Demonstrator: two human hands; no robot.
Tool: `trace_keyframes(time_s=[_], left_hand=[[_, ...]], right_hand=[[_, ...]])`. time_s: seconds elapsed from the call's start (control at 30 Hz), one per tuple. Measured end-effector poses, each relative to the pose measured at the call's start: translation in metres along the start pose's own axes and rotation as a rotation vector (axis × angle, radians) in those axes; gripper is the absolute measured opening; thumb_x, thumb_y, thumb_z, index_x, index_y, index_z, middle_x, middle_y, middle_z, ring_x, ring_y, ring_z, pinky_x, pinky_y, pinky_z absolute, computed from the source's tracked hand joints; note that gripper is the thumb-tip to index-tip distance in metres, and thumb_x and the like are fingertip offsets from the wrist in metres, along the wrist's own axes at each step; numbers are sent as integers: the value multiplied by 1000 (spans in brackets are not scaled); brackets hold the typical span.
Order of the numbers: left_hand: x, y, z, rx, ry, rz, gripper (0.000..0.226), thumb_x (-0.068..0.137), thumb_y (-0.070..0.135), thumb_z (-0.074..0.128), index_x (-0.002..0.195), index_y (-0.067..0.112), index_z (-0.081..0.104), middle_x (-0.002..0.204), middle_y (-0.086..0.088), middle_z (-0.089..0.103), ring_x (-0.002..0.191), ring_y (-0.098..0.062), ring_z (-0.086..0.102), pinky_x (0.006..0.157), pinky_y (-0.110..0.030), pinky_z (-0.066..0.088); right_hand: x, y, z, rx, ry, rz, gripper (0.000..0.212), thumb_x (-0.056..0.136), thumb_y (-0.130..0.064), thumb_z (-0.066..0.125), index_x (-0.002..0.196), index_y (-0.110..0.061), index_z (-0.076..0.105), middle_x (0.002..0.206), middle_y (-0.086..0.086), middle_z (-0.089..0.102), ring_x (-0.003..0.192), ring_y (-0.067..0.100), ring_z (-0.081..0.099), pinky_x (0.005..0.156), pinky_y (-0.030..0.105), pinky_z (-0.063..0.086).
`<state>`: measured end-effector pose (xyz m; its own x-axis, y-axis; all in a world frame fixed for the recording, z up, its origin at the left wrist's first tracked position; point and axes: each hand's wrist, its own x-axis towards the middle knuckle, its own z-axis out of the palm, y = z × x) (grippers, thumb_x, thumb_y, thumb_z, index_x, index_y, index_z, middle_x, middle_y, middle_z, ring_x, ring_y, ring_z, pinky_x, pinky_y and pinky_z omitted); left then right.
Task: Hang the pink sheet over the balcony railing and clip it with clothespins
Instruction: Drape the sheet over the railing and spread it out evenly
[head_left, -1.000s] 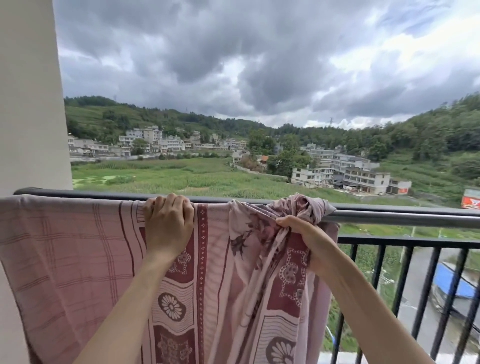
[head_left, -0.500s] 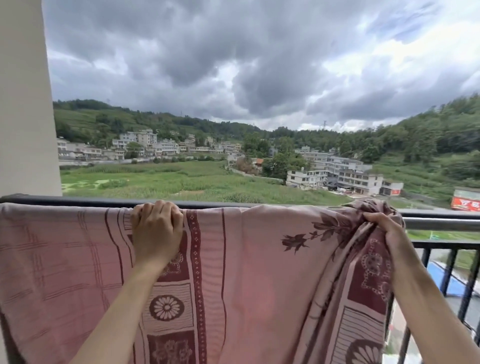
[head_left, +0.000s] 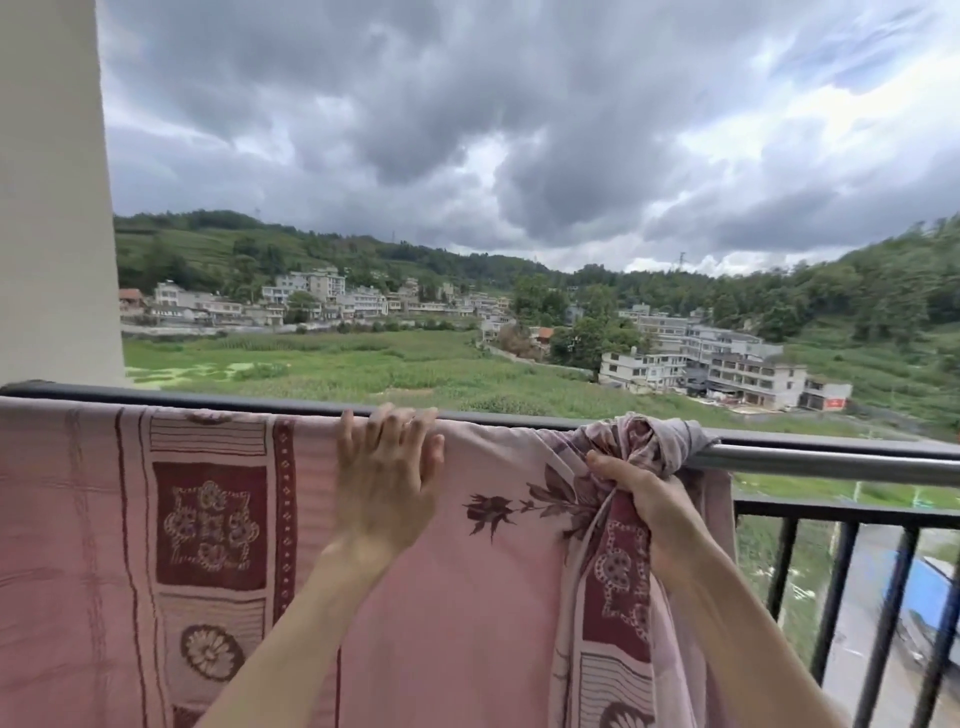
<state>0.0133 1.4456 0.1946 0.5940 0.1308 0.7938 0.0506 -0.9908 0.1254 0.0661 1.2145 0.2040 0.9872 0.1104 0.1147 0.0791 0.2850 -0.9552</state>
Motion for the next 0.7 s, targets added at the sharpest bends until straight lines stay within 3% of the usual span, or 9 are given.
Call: trace_keyframes(time_s=[0.13, 0.2, 0.33, 0.4, 0.5, 0.6, 0.7], left_hand=[[-1, 5, 7, 110, -23, -79, 79, 84, 66, -1, 128, 21, 48, 113, -7, 57, 113, -27, 48, 112, -49, 13], [2, 12, 6, 110, -22, -114, 79, 82, 68, 3, 126, 23, 49, 114, -7, 57, 113, -27, 48, 112, -47, 14], [4, 21, 6, 106, -23, -160, 71, 81, 63, 9, 122, 24, 51, 119, -5, 55, 119, -24, 44, 114, -43, 8], [5, 22, 5, 62, -13, -196, 70, 81, 62, 9, 120, 24, 53, 121, -5, 54, 121, -24, 41, 114, -45, 7], [9, 37, 3, 43, -12, -259, 64, 84, 58, 15, 123, 23, 52, 131, -6, 50, 130, -23, 36, 115, -50, 0], [12, 88, 8, -33, 30, -122, 54, 87, 50, 29, 124, 18, 51, 133, -5, 50, 133, -23, 36, 114, -47, -3], [14, 156, 25, -181, -8, 93, 50, 91, 47, 23, 128, 23, 46, 131, 3, 50, 127, -14, 41, 114, -39, 6]], right_hand=[[16, -13, -40, 45, -63, -23, 18, 71, -15, 74, 88, -8, 76, 81, 11, 76, 75, 24, 73, 65, 30, 57], [22, -17, -56, 85, -94, -8, 18, 68, -18, 76, 85, -11, 77, 82, 11, 76, 76, 25, 73, 65, 32, 57], [24, -19, -73, 136, -88, -10, 18, 66, -17, 78, 80, -6, 76, 78, 14, 75, 70, 27, 73, 51, 30, 56], [25, -21, -84, 134, -71, -25, 31, 61, -24, 82, 84, -5, 75, 80, 14, 75, 72, 28, 73, 57, 32, 57], [27, -19, -97, 54, -87, -16, 60, 49, -43, 84, 96, -9, 72, 87, 10, 76, 83, 30, 72, 79, 41, 55], [27, -16, -101, 17, -137, -27, 63, 46, -52, 82, 95, -14, 73, 87, 9, 76, 81, 27, 72, 72, 35, 55], [23, -20, -106, 15, -195, -29, 41, 54, -49, 79, 84, -22, 76, 83, 7, 76, 76, 24, 73, 59, 29, 56]])
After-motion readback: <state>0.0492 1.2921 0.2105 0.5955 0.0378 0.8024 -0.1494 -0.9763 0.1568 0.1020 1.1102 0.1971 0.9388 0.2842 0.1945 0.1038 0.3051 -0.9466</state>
